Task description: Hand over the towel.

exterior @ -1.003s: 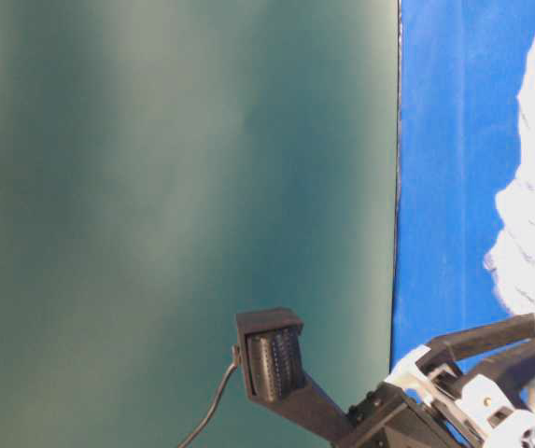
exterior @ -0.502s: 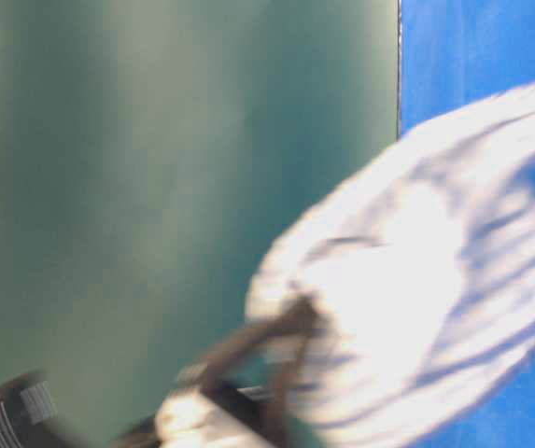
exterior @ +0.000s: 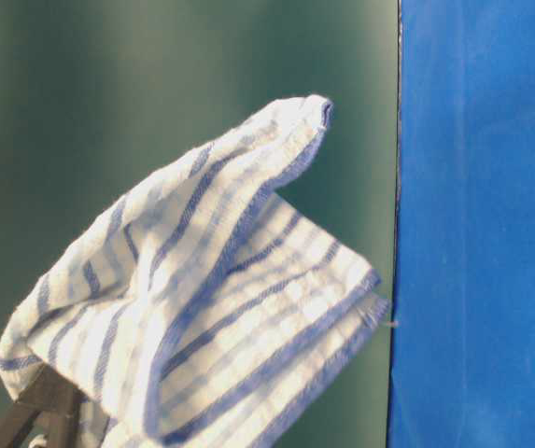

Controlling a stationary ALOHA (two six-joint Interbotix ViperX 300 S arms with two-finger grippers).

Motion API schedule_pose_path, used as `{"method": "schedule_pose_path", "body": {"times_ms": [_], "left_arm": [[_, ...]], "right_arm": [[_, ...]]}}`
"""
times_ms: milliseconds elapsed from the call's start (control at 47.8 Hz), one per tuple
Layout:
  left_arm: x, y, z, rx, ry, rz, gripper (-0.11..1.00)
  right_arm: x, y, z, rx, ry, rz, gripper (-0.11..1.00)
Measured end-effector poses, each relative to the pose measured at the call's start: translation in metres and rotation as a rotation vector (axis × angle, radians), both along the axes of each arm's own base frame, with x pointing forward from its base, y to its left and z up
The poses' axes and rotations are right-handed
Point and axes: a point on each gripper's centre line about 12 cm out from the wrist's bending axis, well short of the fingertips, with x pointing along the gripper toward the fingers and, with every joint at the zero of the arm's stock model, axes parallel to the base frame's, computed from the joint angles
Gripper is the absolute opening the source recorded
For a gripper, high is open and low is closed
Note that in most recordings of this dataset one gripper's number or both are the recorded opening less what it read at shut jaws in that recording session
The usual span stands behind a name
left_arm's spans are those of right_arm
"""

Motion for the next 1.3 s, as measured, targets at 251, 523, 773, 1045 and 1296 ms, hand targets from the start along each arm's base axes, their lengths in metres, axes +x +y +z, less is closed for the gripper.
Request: {"method": "schedule_pose_path", "body": {"times_ms": [251, 523, 773, 1045, 1296], "left_arm": [[0.0, 0.0, 0.0, 0.0, 0.0, -0.002, 0.04], [0.0, 0.0, 0.0, 0.003, 0.0, -0.002, 0.04], [0.0, -0.001, -0.001, 0.005, 0.001, -0.002, 0.04], [0.0, 0.0, -0.001, 0.003, 0.001, -0.002, 0.04], [0.0, -0.001, -0.001, 0.005, 0.001, -0.002, 0.04]], "right_arm": [[0.003, 0.0, -0.001, 0.0, -0.009, 0.0, 0.0], [0.022, 0.0, 0.0, 0.007, -0.026, -0.001, 0.24], [0.076, -0.001, -0.003, 0.017, 0.026, -0.006, 0.71], [0.144, -0.001, 0.001, 0.017, 0.047, -0.006, 0.72], [0.198, -0.008, -0.002, 0.019, 0.076, -0.025, 0.72]]}}
